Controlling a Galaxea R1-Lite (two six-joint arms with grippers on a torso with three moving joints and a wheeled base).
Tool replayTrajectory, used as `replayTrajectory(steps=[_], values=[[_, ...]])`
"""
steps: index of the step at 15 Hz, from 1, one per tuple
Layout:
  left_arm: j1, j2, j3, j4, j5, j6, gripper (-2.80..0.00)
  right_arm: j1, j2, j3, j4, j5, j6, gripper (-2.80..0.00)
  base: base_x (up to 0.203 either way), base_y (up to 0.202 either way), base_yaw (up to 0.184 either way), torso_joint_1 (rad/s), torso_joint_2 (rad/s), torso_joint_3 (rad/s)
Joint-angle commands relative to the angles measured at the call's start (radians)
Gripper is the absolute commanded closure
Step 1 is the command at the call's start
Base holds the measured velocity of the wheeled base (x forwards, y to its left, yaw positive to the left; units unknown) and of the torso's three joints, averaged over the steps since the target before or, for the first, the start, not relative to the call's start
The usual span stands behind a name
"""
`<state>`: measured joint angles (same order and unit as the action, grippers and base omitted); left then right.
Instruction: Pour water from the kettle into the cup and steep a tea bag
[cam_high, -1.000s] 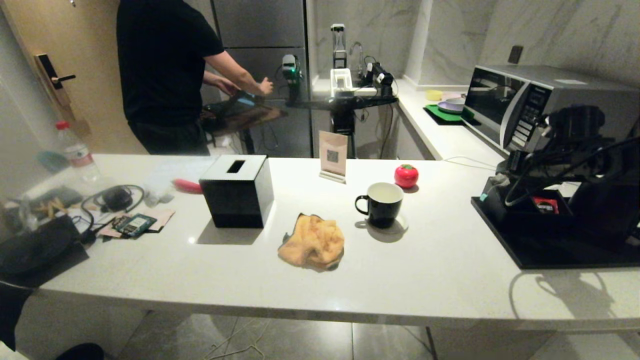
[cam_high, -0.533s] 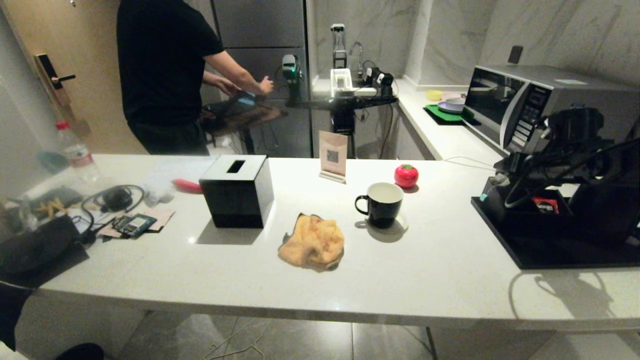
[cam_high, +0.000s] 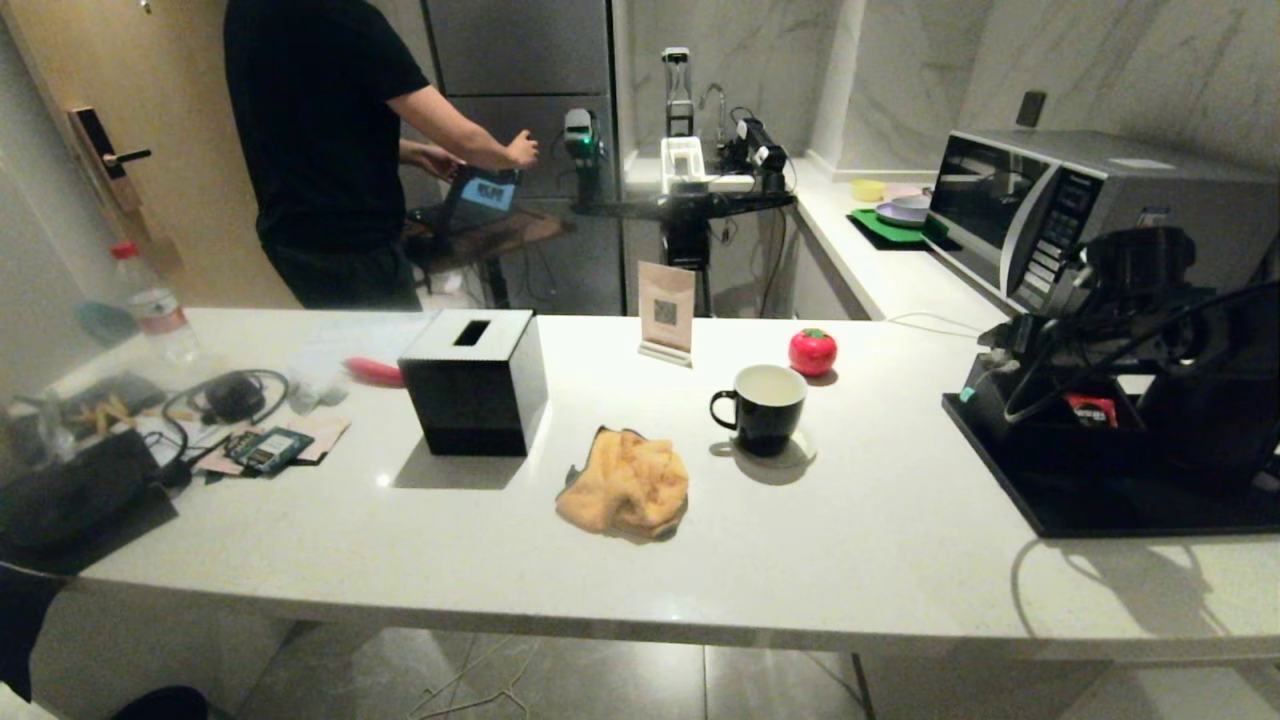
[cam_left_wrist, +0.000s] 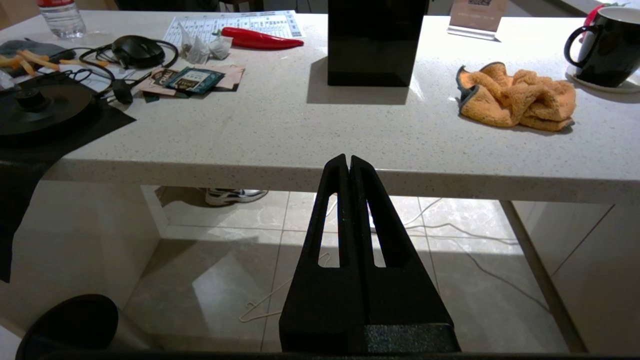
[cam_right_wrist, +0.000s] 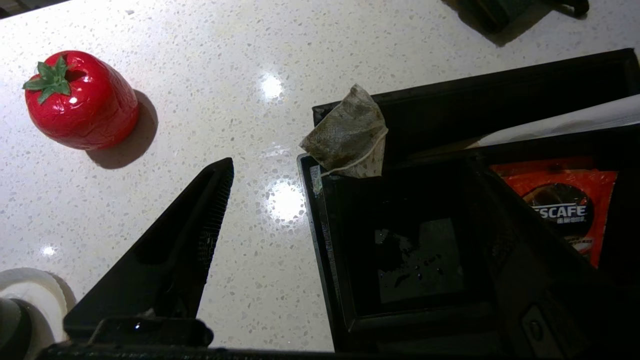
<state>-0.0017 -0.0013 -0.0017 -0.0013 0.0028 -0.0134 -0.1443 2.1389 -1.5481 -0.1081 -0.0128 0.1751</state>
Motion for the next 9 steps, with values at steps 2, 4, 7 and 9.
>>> replayTrajectory(steps=[2, 4, 7, 9], values=[[0.0, 0.001, 0.0, 0.0, 0.0, 0.0, 0.0, -0.001, 0.02, -0.007, -0.002, -0.001, 0.003, -2.8, 0.0, 0.0, 0.0, 0.0, 0.0, 0.0], [0.0, 0.001, 0.0, 0.0, 0.0, 0.0, 0.0, -0.001, 0.036, -0.013, -0.001, -0.001, 0.001, -2.8, 0.0, 0.0, 0.0, 0.0, 0.0, 0.0], [0.0, 0.001, 0.0, 0.0, 0.0, 0.0, 0.0, -0.004, 0.075, -0.051, -0.002, -0.001, 0.017, -2.8, 0.0, 0.0, 0.0, 0.0, 0.0, 0.0], [0.0, 0.001, 0.0, 0.0, 0.0, 0.0, 0.0, -0.005, 0.102, -0.101, -0.002, -0.002, 0.039, -2.8, 0.0, 0.0, 0.0, 0.0, 0.0, 0.0]])
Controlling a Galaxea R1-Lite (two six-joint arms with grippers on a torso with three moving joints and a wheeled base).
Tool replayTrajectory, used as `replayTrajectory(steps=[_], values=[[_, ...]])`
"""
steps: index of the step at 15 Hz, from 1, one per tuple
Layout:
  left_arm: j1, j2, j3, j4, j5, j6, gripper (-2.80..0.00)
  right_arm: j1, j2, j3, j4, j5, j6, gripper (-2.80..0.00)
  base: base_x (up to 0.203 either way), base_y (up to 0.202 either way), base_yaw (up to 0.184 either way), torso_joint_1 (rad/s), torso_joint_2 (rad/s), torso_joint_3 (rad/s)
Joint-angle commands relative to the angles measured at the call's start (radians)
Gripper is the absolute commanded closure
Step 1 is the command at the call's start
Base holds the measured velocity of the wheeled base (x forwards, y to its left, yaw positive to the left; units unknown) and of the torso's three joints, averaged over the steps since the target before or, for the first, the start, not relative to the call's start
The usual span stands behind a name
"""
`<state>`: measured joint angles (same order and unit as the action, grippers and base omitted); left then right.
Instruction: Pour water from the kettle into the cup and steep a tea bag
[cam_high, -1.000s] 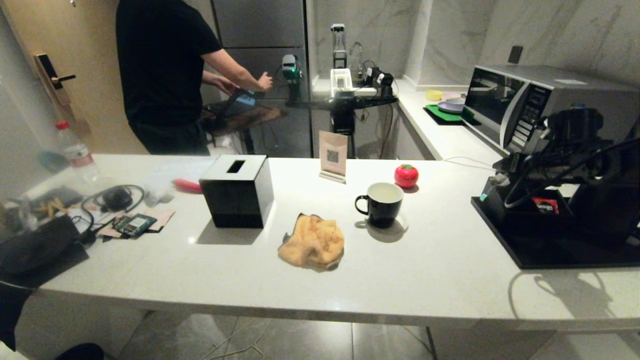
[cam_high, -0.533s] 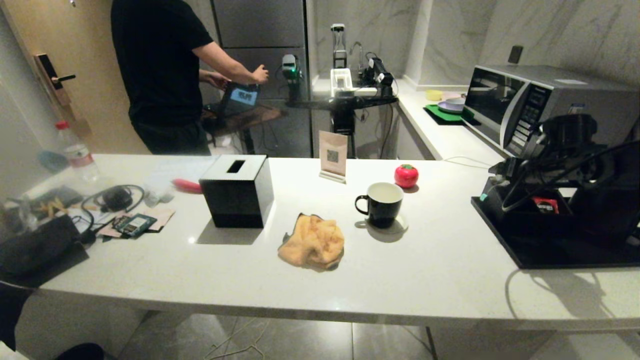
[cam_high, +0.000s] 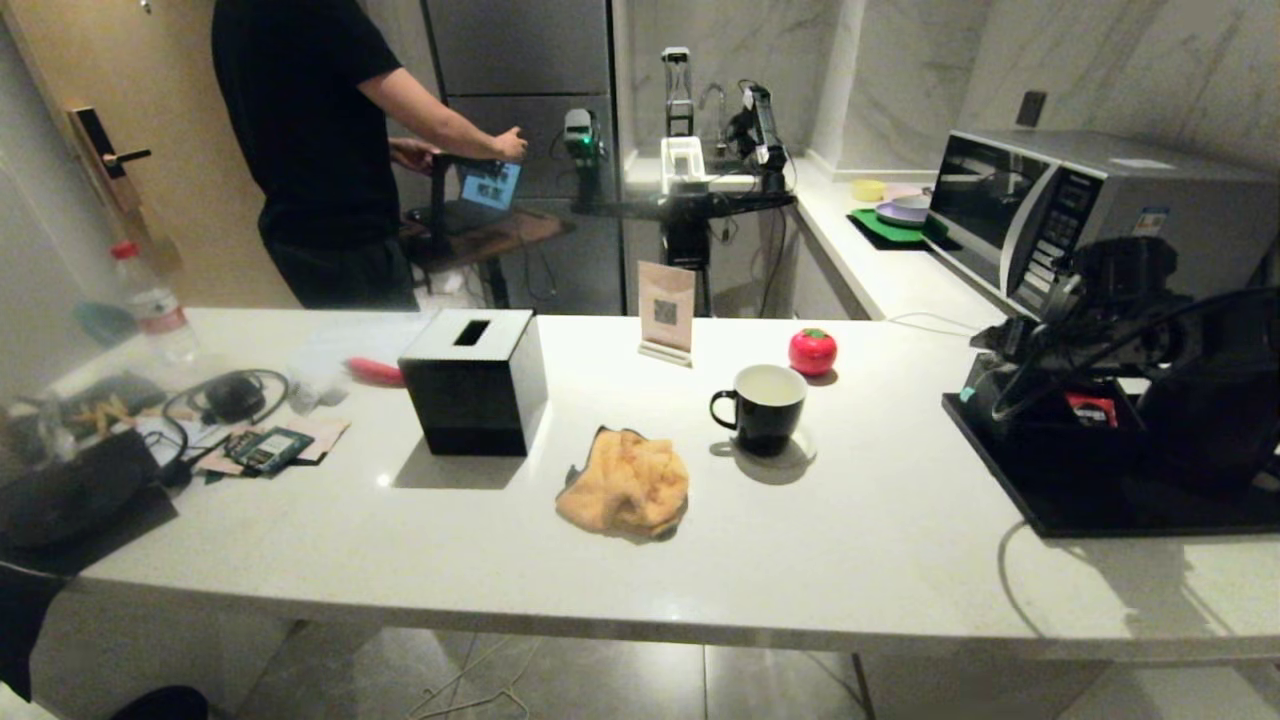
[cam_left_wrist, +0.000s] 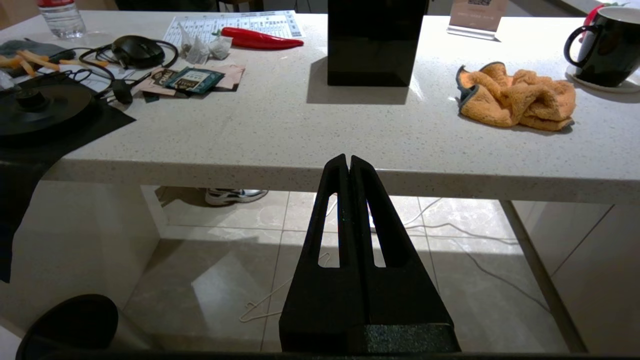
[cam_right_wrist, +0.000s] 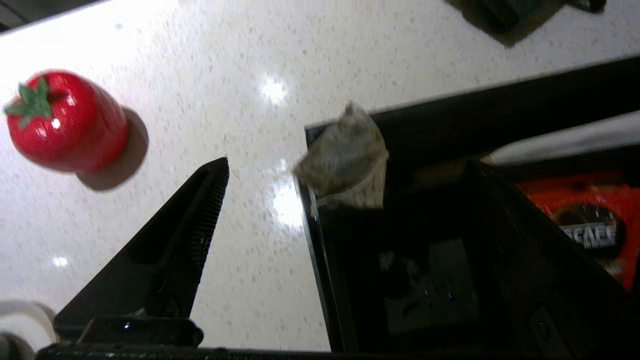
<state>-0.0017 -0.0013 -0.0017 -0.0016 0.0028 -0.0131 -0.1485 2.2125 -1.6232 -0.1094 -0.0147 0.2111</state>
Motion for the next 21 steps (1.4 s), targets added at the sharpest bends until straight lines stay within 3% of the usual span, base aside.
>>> replayTrajectory(steps=[1, 6, 10, 21], values=[[0.0, 0.001, 0.0, 0.0, 0.0, -0.001, 0.0, 0.0, 0.044, -0.05, -0.001, -0.001, 0.005, -2.8, 0.0, 0.0, 0.0, 0.0, 0.0, 0.0], [0.0, 0.001, 0.0, 0.0, 0.0, -0.001, 0.0, -0.002, 0.08, -0.086, -0.004, -0.002, 0.004, -2.8, 0.0, 0.0, 0.0, 0.0, 0.0, 0.0], [0.0, 0.001, 0.0, 0.0, 0.0, -0.001, 0.0, -0.002, 0.11, -0.084, -0.104, -0.002, 0.007, -2.8, 0.0, 0.0, 0.0, 0.0, 0.0, 0.0], [0.0, 0.001, 0.0, 0.0, 0.0, -0.001, 0.0, 0.003, 0.125, -0.073, -0.112, -0.002, 0.002, -2.8, 0.0, 0.0, 0.0, 0.0, 0.0, 0.0]])
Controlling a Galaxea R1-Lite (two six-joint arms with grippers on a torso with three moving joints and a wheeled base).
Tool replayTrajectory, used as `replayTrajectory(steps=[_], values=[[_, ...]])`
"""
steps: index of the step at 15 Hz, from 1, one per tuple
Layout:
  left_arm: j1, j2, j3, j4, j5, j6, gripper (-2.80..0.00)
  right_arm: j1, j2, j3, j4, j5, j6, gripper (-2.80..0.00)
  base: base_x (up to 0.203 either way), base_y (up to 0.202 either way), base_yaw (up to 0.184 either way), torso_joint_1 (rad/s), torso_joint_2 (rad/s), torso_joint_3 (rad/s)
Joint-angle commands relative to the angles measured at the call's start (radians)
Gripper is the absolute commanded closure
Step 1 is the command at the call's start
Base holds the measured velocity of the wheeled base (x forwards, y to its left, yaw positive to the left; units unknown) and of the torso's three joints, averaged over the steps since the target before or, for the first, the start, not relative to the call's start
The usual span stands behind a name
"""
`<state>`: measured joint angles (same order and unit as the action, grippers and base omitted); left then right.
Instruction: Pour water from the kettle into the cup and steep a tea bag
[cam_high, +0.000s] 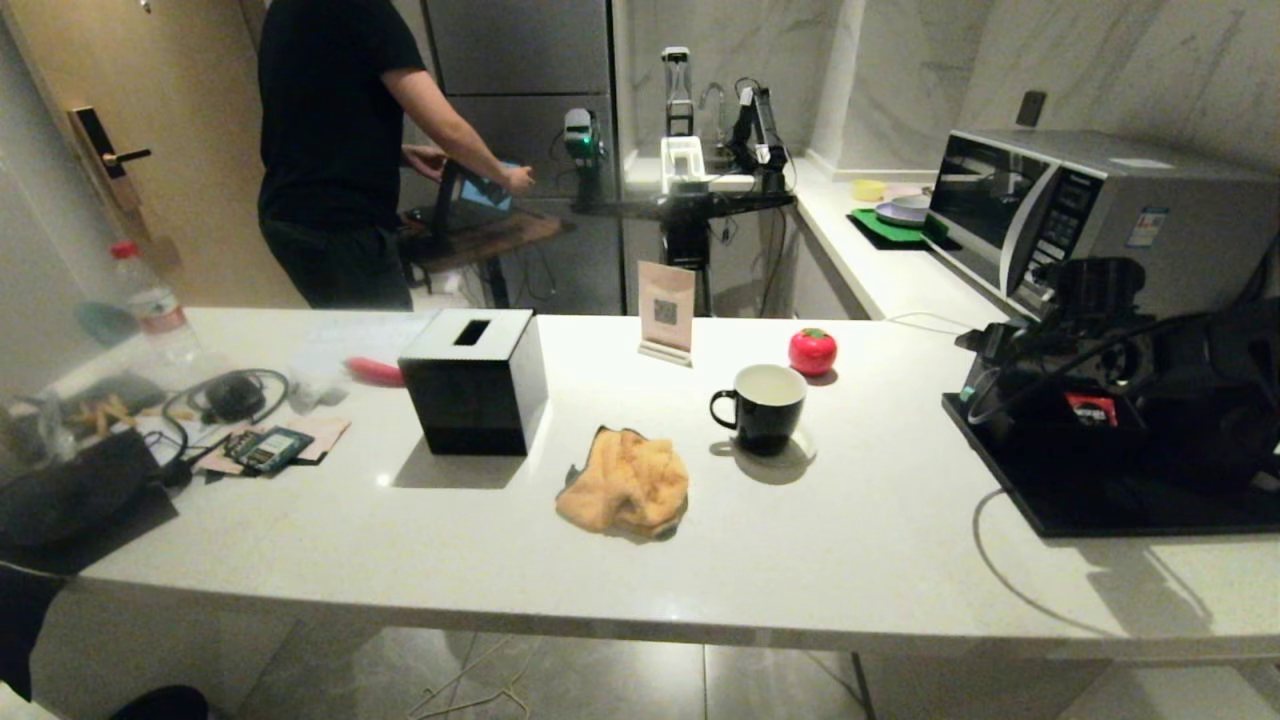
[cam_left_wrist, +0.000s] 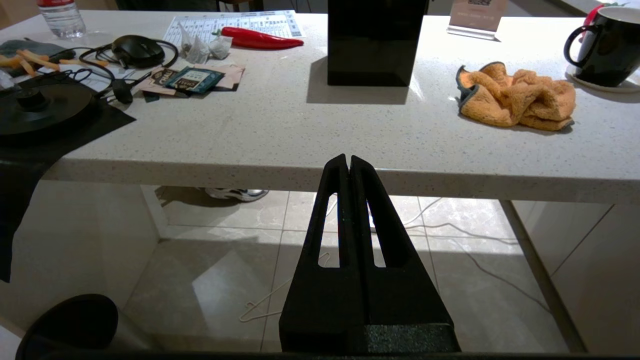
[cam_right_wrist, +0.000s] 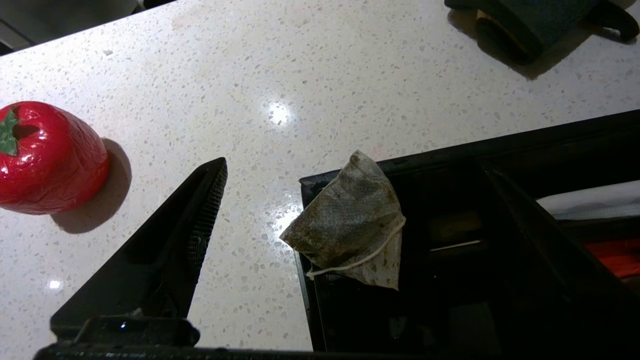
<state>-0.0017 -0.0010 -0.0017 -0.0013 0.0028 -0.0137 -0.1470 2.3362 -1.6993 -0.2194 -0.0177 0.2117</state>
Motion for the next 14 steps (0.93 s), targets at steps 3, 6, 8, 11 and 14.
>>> replayTrajectory(steps=[3, 6, 8, 11, 14], values=[[0.0, 0.001, 0.0, 0.0, 0.0, 0.0, 0.0, 0.006, 0.002, 0.007, -0.006, -0.001, 0.002, -2.8, 0.0, 0.0, 0.0, 0.0, 0.0, 0.0], [0.0, 0.001, 0.0, 0.0, 0.0, 0.0, 0.0, 0.012, 0.003, 0.041, -0.042, -0.017, 0.002, -2.8, 0.0, 0.0, 0.0, 0.0, 0.0, 0.0], [0.0, 0.001, 0.0, 0.0, 0.0, 0.0, 0.0, 0.021, 0.003, 0.052, -0.044, -0.039, 0.006, -2.8, 0.0, 0.0, 0.0, 0.0, 0.0, 0.0], [0.0, 0.001, 0.0, 0.0, 0.0, 0.0, 0.0, 0.027, 0.003, 0.052, -0.046, -0.039, 0.006, -2.8, 0.0, 0.0, 0.0, 0.0, 0.0, 0.0], [0.0, 0.001, 0.0, 0.0, 0.0, 0.0, 0.0, 0.029, 0.003, 0.052, -0.046, -0.039, 0.006, -2.8, 0.0, 0.0, 0.0, 0.0, 0.0, 0.0]])
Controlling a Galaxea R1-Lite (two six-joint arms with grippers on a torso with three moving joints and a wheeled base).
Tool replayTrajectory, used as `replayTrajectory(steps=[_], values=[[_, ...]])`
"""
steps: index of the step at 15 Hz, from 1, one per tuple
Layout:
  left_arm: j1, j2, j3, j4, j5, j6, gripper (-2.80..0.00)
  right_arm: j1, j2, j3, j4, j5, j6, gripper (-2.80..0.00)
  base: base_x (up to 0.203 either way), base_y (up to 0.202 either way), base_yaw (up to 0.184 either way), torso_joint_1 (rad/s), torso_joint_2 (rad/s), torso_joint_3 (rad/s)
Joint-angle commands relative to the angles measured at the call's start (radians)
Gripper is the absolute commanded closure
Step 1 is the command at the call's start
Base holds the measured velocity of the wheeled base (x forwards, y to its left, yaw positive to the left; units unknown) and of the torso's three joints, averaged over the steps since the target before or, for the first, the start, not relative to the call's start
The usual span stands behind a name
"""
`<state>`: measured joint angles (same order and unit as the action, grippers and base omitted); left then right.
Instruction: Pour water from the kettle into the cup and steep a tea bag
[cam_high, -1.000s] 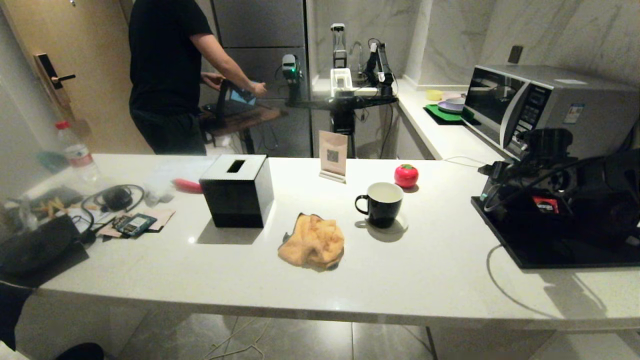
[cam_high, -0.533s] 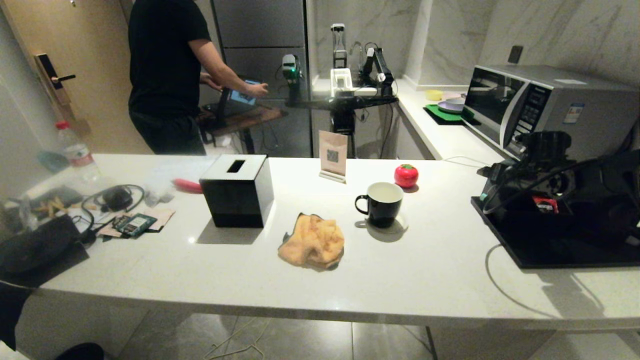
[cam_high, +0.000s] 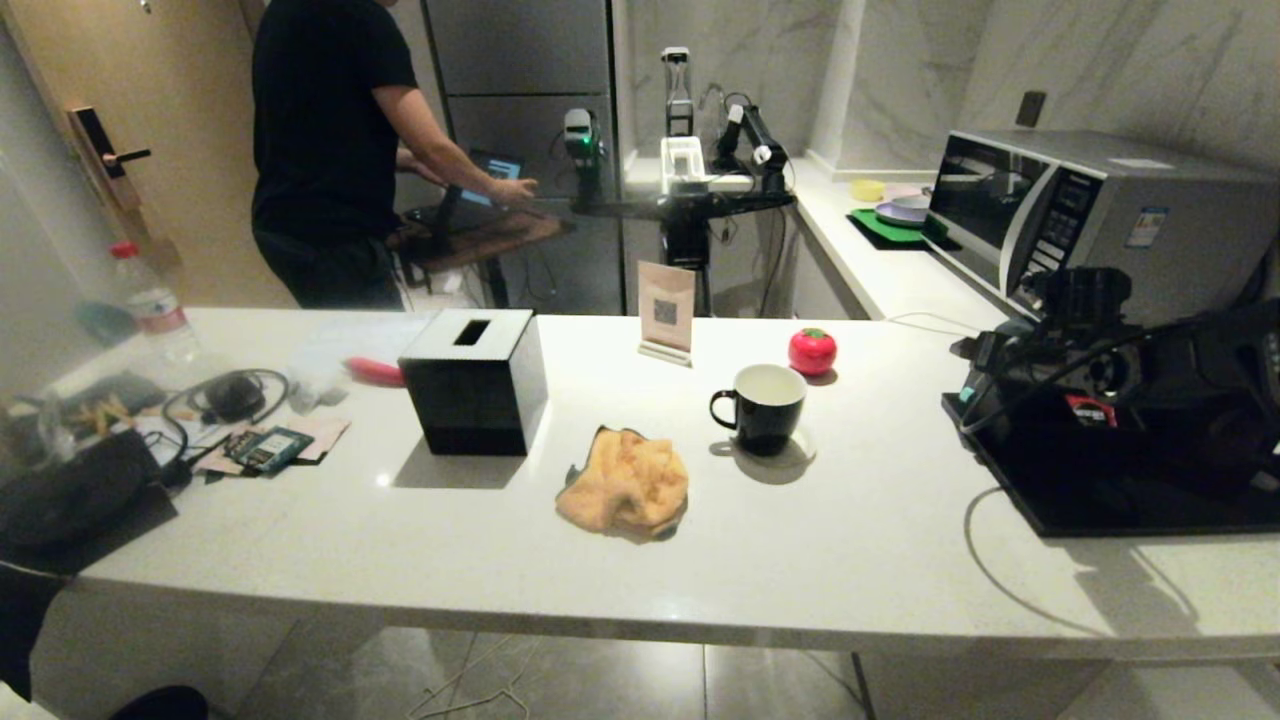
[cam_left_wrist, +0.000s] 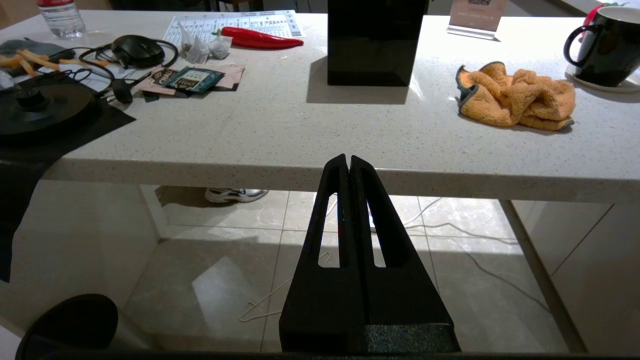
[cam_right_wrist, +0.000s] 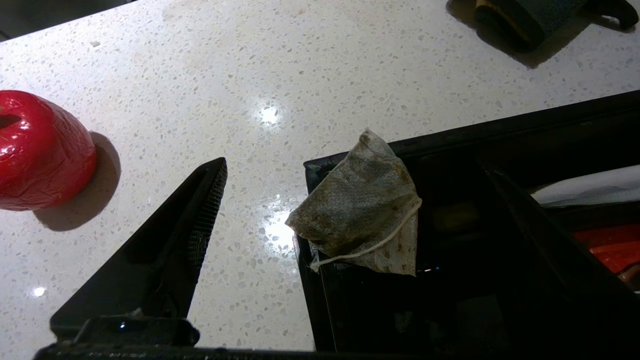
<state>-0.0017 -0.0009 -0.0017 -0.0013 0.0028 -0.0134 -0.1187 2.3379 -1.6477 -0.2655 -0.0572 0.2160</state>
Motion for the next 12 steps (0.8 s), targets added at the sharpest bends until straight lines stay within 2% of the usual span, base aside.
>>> replayTrajectory(steps=[1, 3, 4, 12], values=[[0.0, 0.001, 0.0, 0.0, 0.0, 0.0, 0.0, 0.002, 0.001, 0.001, 0.0, 0.0, 0.002, -2.8, 0.0, 0.0, 0.0, 0.0, 0.0, 0.0], [0.0, 0.001, 0.0, 0.0, 0.0, 0.0, 0.0, 0.008, 0.001, 0.002, 0.0, -0.001, 0.002, -2.8, 0.0, 0.0, 0.0, 0.0, 0.0, 0.0], [0.0, 0.001, 0.0, 0.0, 0.0, 0.0, 0.0, 0.011, 0.001, 0.005, -0.006, -0.001, 0.002, 0.0, 0.0, 0.0, 0.0, 0.0, 0.0, 0.0], [0.0, 0.001, 0.0, 0.0, 0.0, 0.0, 0.0, 0.022, 0.008, 0.003, -0.029, -0.001, 0.002, 0.0, 0.0, 0.0, 0.0, 0.0, 0.0, 0.0]])
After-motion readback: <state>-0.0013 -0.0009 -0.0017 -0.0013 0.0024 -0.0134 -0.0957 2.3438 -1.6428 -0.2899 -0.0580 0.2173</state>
